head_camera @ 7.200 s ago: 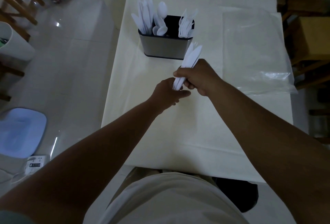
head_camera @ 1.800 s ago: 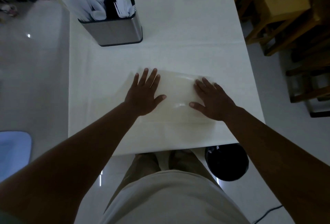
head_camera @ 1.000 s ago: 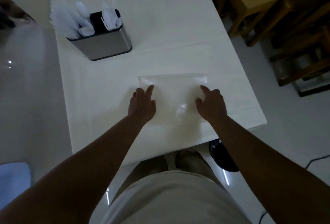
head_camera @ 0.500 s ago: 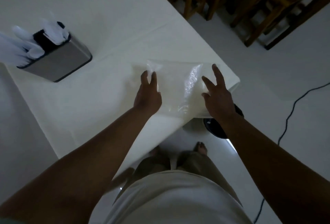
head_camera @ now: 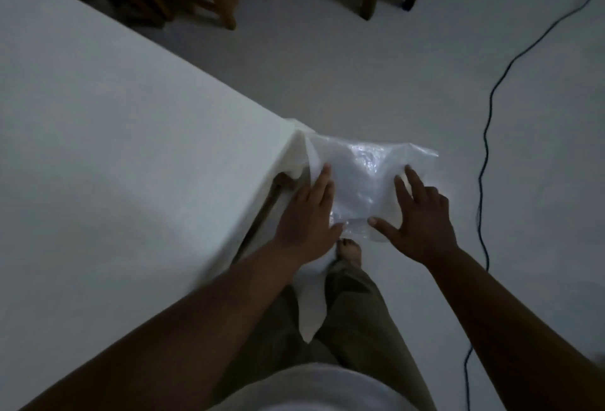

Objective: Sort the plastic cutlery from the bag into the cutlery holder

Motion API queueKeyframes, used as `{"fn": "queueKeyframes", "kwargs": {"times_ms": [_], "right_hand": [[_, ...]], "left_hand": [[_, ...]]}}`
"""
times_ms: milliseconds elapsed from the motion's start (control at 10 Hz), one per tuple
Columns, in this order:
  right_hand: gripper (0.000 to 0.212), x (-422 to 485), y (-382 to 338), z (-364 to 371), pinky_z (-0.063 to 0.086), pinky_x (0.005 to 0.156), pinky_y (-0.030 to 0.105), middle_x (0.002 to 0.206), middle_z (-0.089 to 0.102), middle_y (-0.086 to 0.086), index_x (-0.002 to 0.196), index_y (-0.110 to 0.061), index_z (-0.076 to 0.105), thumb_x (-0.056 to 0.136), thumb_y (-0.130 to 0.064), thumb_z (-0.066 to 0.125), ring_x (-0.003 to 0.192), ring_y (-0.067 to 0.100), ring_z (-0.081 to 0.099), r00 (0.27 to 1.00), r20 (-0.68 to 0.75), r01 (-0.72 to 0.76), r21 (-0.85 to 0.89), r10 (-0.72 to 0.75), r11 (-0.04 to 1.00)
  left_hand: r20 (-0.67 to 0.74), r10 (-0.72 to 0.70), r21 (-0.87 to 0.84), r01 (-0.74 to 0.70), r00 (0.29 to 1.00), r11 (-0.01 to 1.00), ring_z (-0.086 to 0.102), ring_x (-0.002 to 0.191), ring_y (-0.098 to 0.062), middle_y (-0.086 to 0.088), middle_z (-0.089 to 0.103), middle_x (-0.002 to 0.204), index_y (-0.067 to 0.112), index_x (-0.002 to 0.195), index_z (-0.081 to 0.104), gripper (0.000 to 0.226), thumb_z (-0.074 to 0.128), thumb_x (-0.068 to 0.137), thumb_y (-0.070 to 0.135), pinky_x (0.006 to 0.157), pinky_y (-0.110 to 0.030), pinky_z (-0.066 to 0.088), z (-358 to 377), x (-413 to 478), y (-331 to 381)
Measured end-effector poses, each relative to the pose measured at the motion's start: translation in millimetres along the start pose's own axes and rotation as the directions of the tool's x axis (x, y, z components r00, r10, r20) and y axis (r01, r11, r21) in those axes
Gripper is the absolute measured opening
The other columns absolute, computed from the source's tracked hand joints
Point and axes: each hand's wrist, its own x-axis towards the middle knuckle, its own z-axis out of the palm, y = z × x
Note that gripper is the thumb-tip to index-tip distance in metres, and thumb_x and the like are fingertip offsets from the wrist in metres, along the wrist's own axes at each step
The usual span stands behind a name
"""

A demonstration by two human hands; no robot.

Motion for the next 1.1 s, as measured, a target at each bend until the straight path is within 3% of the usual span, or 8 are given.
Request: {"fn": "queueKeyframes", "kwargs": {"times_ms": [100,200,300,500,600,700,900,1100], "right_hand": [[0.11,13,40,64,0.041,0.097,0.05,0.162,0.018,0.019,0.152,-0.009,0.03,0.076,-0.088,0.031,0.117,0.041,0.051,0.99,0.143,-0.008,-0.025,0.012,1.0],[0.112,34,59,111,0.041,0.096,0.049,0.162,0.018,0.02,0.153,-0.01,0.029,0.074,-0.09,0.03,0.117,0.041,0.051,0.979,0.203,0.009,-0.031,-0.003,0.999],[0.115,74,83,182,0.041,0.097,0.05,0.161,0.017,0.021,0.153,-0.01,0.026,0.07,-0.087,0.046,0.119,0.043,0.048,0.971,0.237,0.04,-0.036,-0.03,0.999],[0.116,139,120,298,0.04,0.103,0.052,0.16,0.019,0.022,0.153,-0.008,0.025,0.069,-0.077,0.065,0.13,0.047,0.038,0.96,0.275,0.052,-0.017,-0.045,0.999],[0.109,156,128,335,0.039,0.106,0.048,0.16,0.017,0.02,0.153,-0.01,0.023,0.074,-0.075,0.062,0.133,0.043,0.036,0.948,0.314,0.074,-0.063,-0.051,0.995],[0.091,170,137,377,0.038,0.106,0.046,0.153,0.031,0.019,0.147,-0.012,0.035,0.08,-0.069,0.058,0.129,0.04,0.041,0.943,0.323,0.122,-0.115,-0.079,0.986],[0.07,185,132,398,0.029,0.115,0.054,0.141,0.052,0.016,0.133,-0.011,0.059,0.078,-0.053,0.071,0.137,0.043,0.036,0.947,0.32,0.056,-0.177,0.004,0.983],[0.084,166,111,347,0.013,0.121,0.052,0.159,0.026,0.02,0.152,-0.011,0.031,0.088,-0.058,0.057,0.148,0.042,0.016,0.975,0.222,0.044,-0.152,-0.009,0.987]], "left_hand": [[0.194,-0.024,0.022,0.021,0.981,1.0,-0.002,0.15,-0.032,-0.006,-0.018,0.163,0.012,0.156,0.004,0.095,0.049,0.09,0.063,0.114,-0.04,-0.007,62,37,6],[0.265,-0.029,0.044,0.018,0.964,0.999,-0.003,0.15,-0.033,-0.007,-0.022,0.162,0.013,0.156,0.0,0.098,0.048,0.089,0.065,0.116,-0.042,-0.005,106,68,-2],[0.321,-0.017,0.095,-0.014,0.947,0.995,-0.005,0.15,-0.033,-0.006,-0.022,0.162,0.012,0.155,0.0,0.098,0.047,0.089,0.067,0.119,-0.045,-0.004,158,117,-22],[0.405,-0.062,0.11,0.019,0.912,0.994,-0.01,0.15,-0.033,-0.001,-0.022,0.162,0.015,0.156,0.001,0.093,0.05,0.09,0.06,0.121,-0.046,-0.002,275,201,-57],[0.402,-0.062,0.21,-0.026,0.913,0.977,-0.015,0.148,-0.037,-0.002,-0.016,0.163,0.017,0.156,0.008,0.085,0.048,0.093,0.056,0.12,-0.051,-0.004,316,226,-67],[0.356,-0.044,0.351,-0.09,0.934,0.932,-0.019,0.147,-0.039,-0.004,-0.009,0.164,0.021,0.155,0.013,0.075,0.043,0.095,0.053,0.118,-0.057,-0.008,353,246,-75],[0.402,-0.115,0.404,-0.064,0.908,0.913,-0.022,0.146,-0.04,-0.005,-0.011,0.164,0.023,0.156,0.007,0.074,0.027,0.096,0.062,0.115,-0.06,-0.014,384,255,-71],[0.273,-0.082,0.357,-0.022,0.959,0.934,-0.016,0.148,-0.036,-0.007,-0.018,0.163,0.023,0.156,-0.004,0.077,0.028,0.097,0.061,0.118,-0.057,-0.006,340,230,-56]]}}
